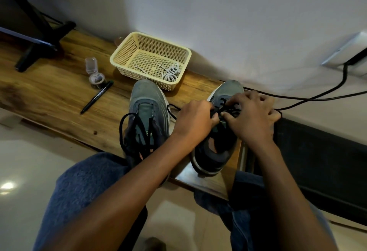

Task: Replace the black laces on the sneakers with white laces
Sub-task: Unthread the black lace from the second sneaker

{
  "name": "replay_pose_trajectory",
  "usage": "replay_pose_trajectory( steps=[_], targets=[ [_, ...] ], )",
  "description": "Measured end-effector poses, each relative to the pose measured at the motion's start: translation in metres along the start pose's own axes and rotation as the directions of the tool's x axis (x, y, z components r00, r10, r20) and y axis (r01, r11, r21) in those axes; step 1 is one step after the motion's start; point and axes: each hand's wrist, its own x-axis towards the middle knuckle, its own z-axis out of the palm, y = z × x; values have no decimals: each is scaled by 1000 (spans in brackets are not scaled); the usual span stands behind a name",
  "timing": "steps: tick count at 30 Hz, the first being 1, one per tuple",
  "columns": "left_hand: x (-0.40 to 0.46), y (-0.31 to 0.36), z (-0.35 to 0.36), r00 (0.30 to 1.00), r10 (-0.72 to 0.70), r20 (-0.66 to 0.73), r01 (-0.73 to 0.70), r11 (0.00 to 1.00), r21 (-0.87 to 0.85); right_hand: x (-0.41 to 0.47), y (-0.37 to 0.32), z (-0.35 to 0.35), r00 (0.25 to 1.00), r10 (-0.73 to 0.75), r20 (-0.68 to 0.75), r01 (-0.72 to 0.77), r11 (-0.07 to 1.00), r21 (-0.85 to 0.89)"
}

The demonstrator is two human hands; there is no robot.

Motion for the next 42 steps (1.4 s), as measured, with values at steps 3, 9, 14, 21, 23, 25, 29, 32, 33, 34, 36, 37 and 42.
replay_pose_trajectory(
  steps=[3,9,14,21,23,25,29,32,33,34,36,37,42],
  targets=[
    [1,0,0,1000,-9,-5,9,1000,24,1,-2,7,997,-54,63,59,995,-83],
    [-1,1,-1,1000,-26,5,26,1000,-12,0,-4,1,969,9,-247,17,995,102],
    [0,-1,-3,999,-45,1,45,999,-1,2,9,-19,932,220,-289,-136,949,283],
    [-2,2,-4,1000,-25,-5,25,1000,-14,7,17,-10,983,175,-60,-155,955,252],
    [-2,3,-3,1000,-22,-12,22,1000,-15,9,23,-10,977,206,-59,-179,936,302],
    [-2,3,-1,1000,-18,-11,18,1000,6,7,25,-8,973,232,-14,-219,937,272],
    [-3,6,6,999,28,-44,-25,998,58,6,24,-5,985,149,87,-169,930,325],
    [-2,6,14,994,111,-11,-109,988,109,3,19,-6,978,51,202,-128,912,390],
    [-2,6,16,991,133,11,-134,982,135,2,17,-7,971,17,238,-107,922,373],
    [-2,5,19,989,145,27,-148,976,161,1,15,-6,965,-7,264,-88,933,350],
    [0,4,22,988,150,26,-152,966,210,0,14,-5,956,-12,292,-84,946,312],
    [1,4,23,988,151,5,-148,960,236,0,15,-4,954,-5,299,-92,947,309],
    [4,4,24,985,152,-81,-118,938,325,-1,17,-6,954,1,299,-103,939,327]
  ],
)
